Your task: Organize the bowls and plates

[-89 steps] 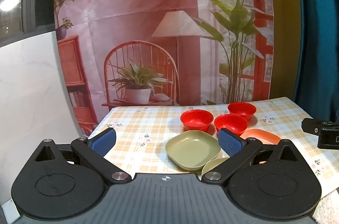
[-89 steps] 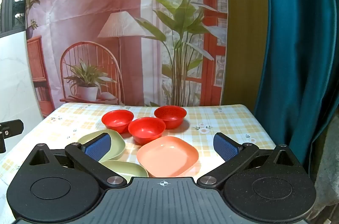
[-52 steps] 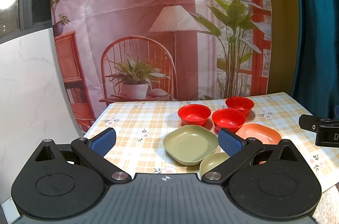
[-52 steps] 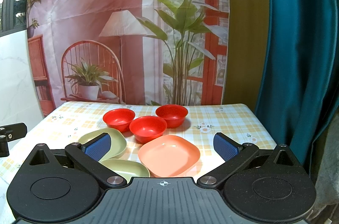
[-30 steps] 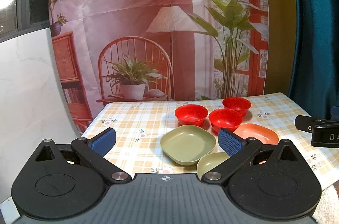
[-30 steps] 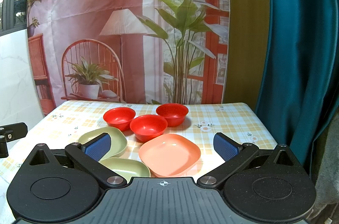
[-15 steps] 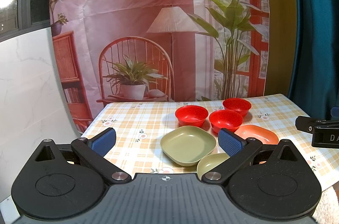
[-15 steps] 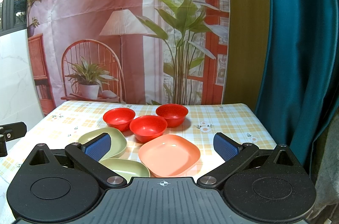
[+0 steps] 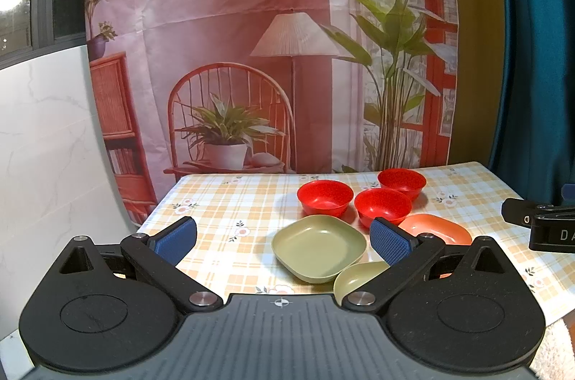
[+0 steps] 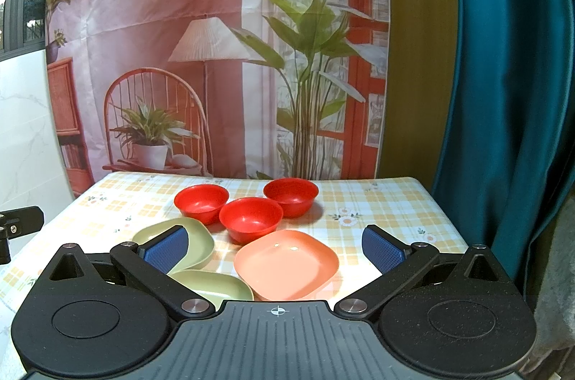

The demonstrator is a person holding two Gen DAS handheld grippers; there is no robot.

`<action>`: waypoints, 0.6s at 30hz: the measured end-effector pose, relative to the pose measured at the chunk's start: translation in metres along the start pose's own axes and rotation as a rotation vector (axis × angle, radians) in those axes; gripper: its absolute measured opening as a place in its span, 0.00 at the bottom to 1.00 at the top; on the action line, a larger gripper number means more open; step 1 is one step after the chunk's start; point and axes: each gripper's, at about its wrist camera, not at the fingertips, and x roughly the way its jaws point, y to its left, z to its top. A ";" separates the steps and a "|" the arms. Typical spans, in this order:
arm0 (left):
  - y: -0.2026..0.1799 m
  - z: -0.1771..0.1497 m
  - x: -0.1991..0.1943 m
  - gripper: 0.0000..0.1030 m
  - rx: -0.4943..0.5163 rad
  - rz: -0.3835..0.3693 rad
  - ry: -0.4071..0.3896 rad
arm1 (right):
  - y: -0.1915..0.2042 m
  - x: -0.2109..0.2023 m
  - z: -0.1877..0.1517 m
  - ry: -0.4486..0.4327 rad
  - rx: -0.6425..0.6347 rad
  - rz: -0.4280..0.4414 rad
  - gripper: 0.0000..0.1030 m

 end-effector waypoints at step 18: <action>0.007 0.011 0.030 1.00 -0.009 0.039 0.012 | -0.030 0.028 0.014 -0.012 0.093 0.113 1.00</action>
